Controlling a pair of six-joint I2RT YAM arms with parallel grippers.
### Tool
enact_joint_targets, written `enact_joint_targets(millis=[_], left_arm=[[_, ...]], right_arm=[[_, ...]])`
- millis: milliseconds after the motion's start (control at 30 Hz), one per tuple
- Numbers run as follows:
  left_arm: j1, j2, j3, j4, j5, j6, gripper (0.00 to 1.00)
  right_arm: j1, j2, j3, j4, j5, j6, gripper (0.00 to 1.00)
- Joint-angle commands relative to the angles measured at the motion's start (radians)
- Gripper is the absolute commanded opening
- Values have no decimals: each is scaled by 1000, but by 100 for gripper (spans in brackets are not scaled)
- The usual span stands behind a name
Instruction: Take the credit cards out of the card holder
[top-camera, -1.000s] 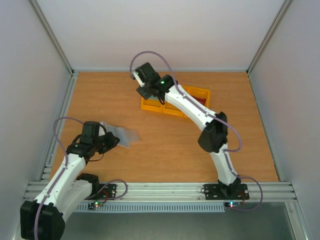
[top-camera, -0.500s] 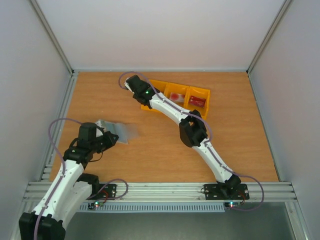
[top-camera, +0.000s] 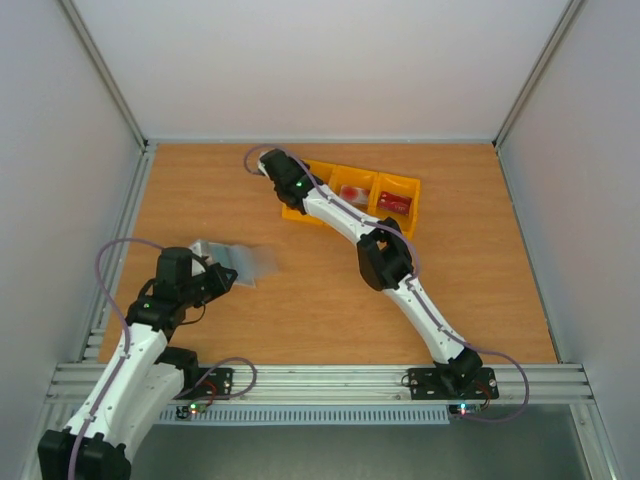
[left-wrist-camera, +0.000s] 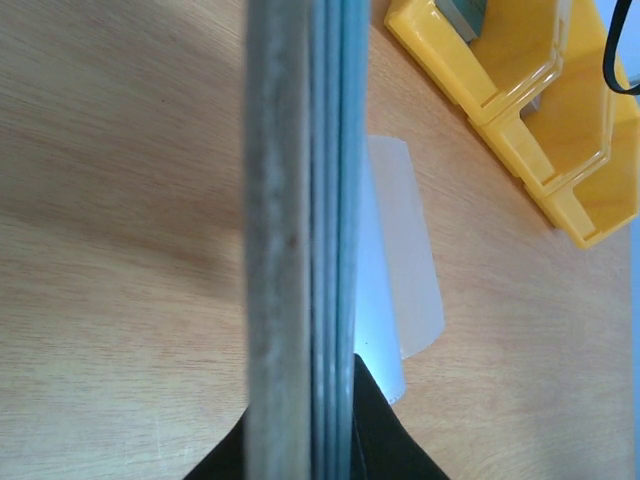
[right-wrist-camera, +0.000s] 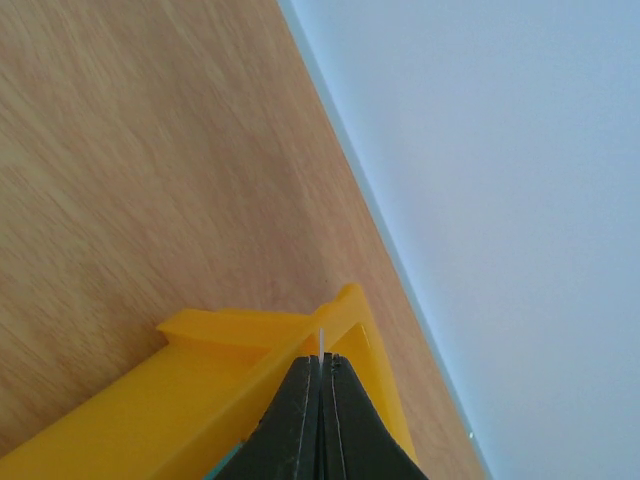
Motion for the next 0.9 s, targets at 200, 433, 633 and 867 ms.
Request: enact_joint_targets(millis=[200,433,633,867], left_arm=[[5,-17,-11,65,3,11,0],[5,-8,-15,70,11,3,0],[6,-11,-18,73,12,4,0],[6,-10,-19,77,15,4,0]], right_arm=[[-38,83,77,5,3,27,1],[-38,116,80,-7,10,40,1],[-38,132,79,-31,13,55,1],[-39,123,80,-64,19,86,26]])
